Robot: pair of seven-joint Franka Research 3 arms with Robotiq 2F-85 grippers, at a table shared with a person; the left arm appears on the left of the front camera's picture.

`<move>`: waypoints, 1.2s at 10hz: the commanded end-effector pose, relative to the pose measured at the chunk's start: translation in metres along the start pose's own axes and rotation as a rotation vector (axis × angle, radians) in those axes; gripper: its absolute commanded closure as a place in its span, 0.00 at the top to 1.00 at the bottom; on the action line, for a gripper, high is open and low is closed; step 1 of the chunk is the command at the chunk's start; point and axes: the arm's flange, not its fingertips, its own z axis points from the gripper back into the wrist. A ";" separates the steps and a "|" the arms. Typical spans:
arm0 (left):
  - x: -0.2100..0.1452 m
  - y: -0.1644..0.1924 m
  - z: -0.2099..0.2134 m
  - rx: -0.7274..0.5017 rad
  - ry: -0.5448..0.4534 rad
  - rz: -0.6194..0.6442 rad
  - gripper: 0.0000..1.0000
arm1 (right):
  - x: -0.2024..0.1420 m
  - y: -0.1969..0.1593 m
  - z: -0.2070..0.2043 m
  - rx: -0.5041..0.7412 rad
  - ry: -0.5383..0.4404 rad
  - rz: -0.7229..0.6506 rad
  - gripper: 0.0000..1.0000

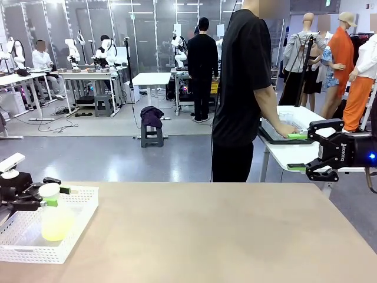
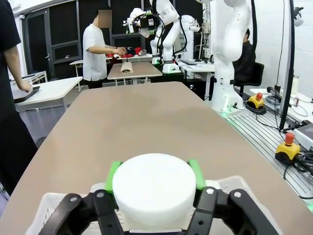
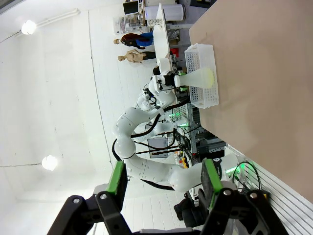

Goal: Prepare the solutions needed for the experiment.
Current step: When the human places the Big flask in the center of the table, pick up the Big flask and place it in the left Organizing basket.

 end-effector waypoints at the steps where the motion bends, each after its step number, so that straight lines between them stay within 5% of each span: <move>1: 0.003 0.003 0.007 -0.020 0.023 0.016 0.82 | -0.001 0.000 0.001 0.002 0.007 0.000 0.77; 3: 0.000 -0.001 0.014 -0.010 0.030 0.029 1.00 | -0.001 0.000 0.001 0.002 0.007 0.000 0.77; 12: -0.010 -0.014 0.032 0.046 0.004 0.044 1.00 | -0.001 0.000 0.001 0.002 0.007 0.000 0.77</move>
